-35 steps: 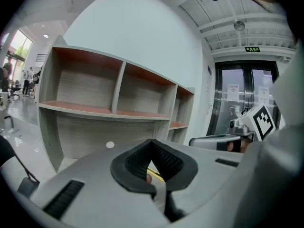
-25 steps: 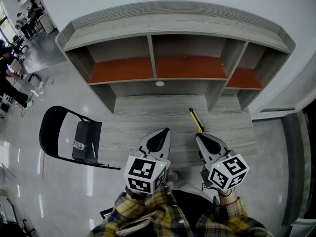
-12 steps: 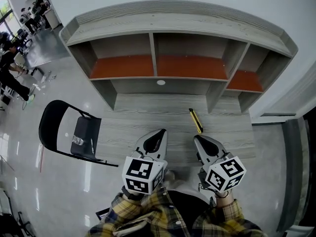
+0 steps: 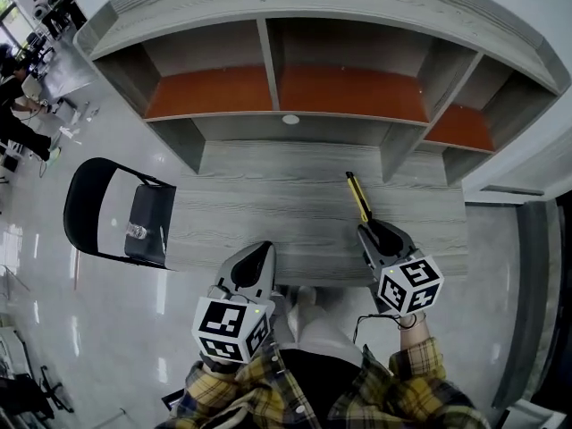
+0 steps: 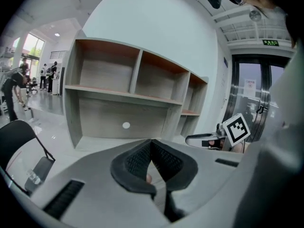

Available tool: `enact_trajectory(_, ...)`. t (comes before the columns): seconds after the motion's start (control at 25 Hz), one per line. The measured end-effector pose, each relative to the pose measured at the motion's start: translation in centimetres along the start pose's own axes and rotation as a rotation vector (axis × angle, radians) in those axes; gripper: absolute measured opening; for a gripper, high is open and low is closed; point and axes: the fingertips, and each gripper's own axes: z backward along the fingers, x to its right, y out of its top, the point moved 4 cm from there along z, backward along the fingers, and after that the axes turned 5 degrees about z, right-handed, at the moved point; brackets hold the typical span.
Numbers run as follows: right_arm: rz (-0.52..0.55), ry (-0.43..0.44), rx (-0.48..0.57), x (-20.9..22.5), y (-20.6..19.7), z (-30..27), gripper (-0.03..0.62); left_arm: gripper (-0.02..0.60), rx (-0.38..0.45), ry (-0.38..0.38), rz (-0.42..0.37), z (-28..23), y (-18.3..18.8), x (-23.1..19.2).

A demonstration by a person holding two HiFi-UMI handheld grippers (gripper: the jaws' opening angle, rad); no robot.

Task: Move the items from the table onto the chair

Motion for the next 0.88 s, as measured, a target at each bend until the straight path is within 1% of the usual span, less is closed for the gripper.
enact_trajectory(0.2, 0.017, -0.019, -0.182, 4.1, -5.1, -4.3, 0.132, 0.003, -0.058, 0.08, 0.043, 1.2, -2.0, -2.6)
enact_trajectory(0.28, -0.006, -0.039, -0.246, 6.2, -7.1, -6.3, 0.138, 0.003, -0.079, 0.104, 0.061, 1.1, -2.9, -3.6)
enact_trajectory(0.4, -0.037, -0.076, -0.327, 8.9, -9.7, -9.2, 0.169, 0.003, -0.106, 0.125, 0.086, 0.7, -4.0, -4.4)
enact_trajectory(0.52, -0.03, -0.103, -0.386, 10.6, -11.5, -11.3, 0.178, 0.003, -0.126, 0.132, 0.093, 0.5, -4.8, -4.4)
enact_trajectory(0.64, -0.024, -0.111, -0.436, 11.9, -12.5, -12.7, 0.179, 0.003, -0.137, 0.134, 0.118, 0.4, -5.5, -4.4)
enact_trajectory(0.88, 0.004, -0.141, -0.51, 13.0, -13.8, -14.3, 0.179, 0.003, -0.154, 0.145, 0.138, 0.4, -6.4, -4.4)
